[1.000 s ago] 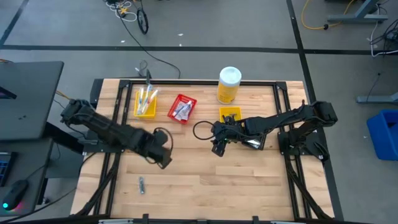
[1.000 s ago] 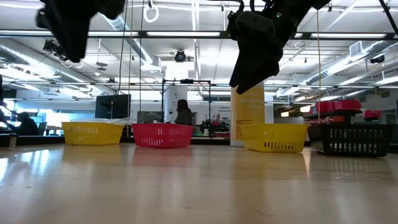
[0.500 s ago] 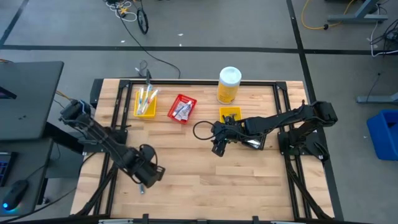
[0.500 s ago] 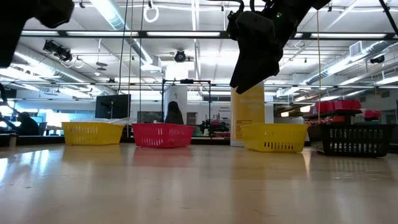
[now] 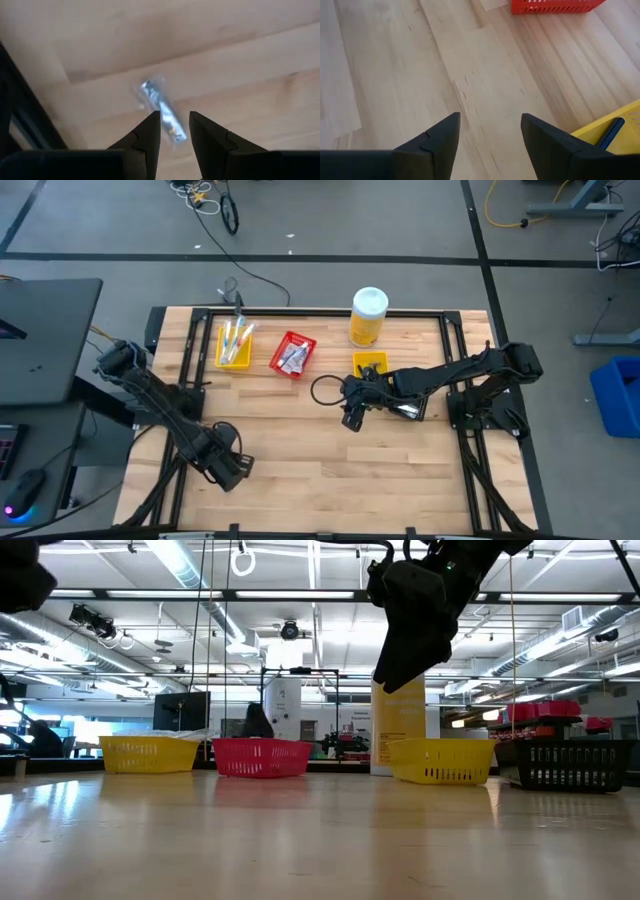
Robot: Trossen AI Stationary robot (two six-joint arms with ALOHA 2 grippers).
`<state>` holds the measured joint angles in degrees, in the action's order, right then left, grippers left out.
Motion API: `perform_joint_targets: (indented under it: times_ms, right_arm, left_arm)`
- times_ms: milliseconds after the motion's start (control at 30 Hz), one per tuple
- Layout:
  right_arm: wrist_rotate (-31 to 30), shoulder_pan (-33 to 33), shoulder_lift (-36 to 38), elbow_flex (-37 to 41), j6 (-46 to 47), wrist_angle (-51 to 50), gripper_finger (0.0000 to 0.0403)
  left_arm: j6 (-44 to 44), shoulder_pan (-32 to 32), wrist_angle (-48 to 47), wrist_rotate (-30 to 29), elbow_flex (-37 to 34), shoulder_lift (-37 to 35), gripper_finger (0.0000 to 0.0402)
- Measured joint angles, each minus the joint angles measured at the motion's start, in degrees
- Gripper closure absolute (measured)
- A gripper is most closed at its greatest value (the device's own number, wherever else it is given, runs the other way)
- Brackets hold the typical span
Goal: Pick & Place Travel size toiletries
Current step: Put the silver nail cutter into the black basket
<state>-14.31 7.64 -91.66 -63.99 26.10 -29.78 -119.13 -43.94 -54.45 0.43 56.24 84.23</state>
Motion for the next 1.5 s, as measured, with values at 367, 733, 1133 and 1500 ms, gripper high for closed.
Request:
perform_joint_targets:
  times_ms: [367,733,1133,1500]
  right_arm:
    - [0.05,0.00,0.00,0.00,-0.18,-0.20,0.0197]
    - [0.09,0.00,0.00,0.00,-2.85,0.00,0.0190]
    - [0.20,-0.09,0.00,0.00,-6.07,1.51,0.0161]
    - [1.37,-0.09,0.00,0.00,-5.93,1.75,0.0169]
  left_arm:
    - [0.79,-0.04,3.45,6.31,-1.06,0.00,0.0273]
    - [-2.90,-0.02,7.85,6.76,-1.06,0.00,0.0226]
    - [-15.04,-2.55,11.67,-0.23,-1.06,0.26,0.0225]
    - [-14.24,-2.95,16.00,1.18,-1.06,5.07,0.0225]
